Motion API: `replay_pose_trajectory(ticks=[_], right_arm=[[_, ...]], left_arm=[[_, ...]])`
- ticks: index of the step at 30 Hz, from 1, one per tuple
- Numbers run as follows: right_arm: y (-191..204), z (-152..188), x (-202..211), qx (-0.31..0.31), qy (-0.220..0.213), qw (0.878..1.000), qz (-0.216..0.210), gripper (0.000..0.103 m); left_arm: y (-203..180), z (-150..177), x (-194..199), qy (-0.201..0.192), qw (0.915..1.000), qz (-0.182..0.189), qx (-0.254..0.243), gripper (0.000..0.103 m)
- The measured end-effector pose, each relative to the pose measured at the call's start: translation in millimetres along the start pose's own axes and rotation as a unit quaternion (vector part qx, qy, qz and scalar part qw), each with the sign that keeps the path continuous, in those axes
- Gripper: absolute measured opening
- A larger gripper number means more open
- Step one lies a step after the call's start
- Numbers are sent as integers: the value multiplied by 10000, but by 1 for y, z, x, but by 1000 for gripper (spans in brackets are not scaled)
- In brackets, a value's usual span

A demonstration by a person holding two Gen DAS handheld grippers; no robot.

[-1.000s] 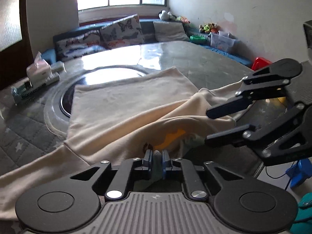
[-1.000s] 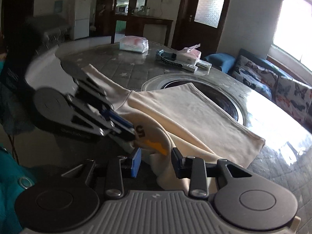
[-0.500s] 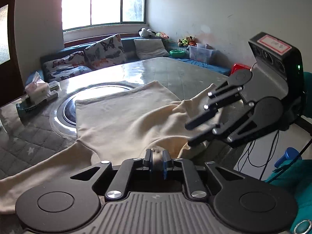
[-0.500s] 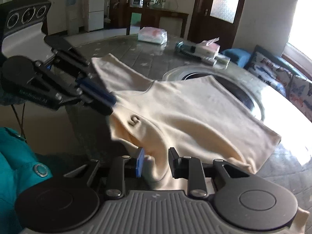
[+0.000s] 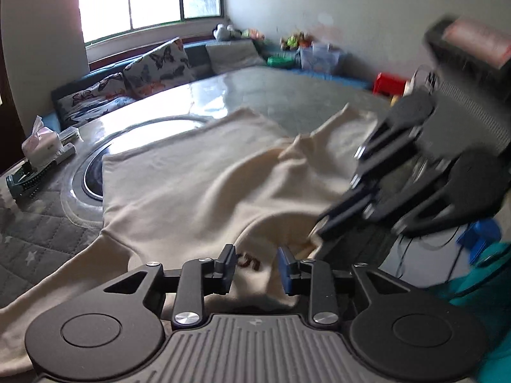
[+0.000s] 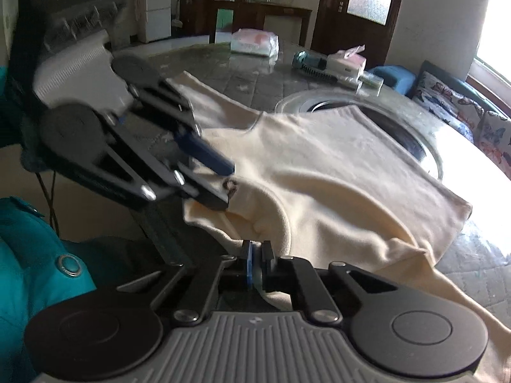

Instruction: Fold clothes

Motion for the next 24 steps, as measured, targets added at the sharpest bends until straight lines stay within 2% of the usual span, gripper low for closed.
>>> replay_pose_trajectory(ticks=[1,4,7,10,14,16,20,24], right_arm=[[0,-1,5,-16,-34,10000,-23,4],[2,0,17,89,-13,9999,-107,4],[6,3,27,256,65,9995,-198,4],[5,5,24,292,270,9988,-296,4],[2,4,26,286,438,9978,-415,7],[-6,-5,33,181,242,9991,-312,9],[-35,-27,27,-228,-154,9991,332,10],[-66,-35,-1,-669,-134,9943,816,13]], left_arm=[[0,1,-1,13,10000,-25,-29,19],[0,4,1,-52,10000,-48,-45,8],[-1,6,9,-239,9995,176,-41,8],[-1,8,6,-100,9994,313,-118,8],[15,0,12,-202,9993,307,44,11],[28,-6,15,-345,9990,227,162,11],[44,-18,2,-389,9987,34,314,11],[47,-23,-27,-236,9988,113,404,11]])
Point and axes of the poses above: each gripper's, at about its wrist camera, not at the fingertips, and x roughly against the way its jaws point, y to its left, z to its underside, the point moved 2 cm from there along -x, roughly the way its jaws point, and after that the axes turned 15 degrees about -x, right-handed, at the moved point
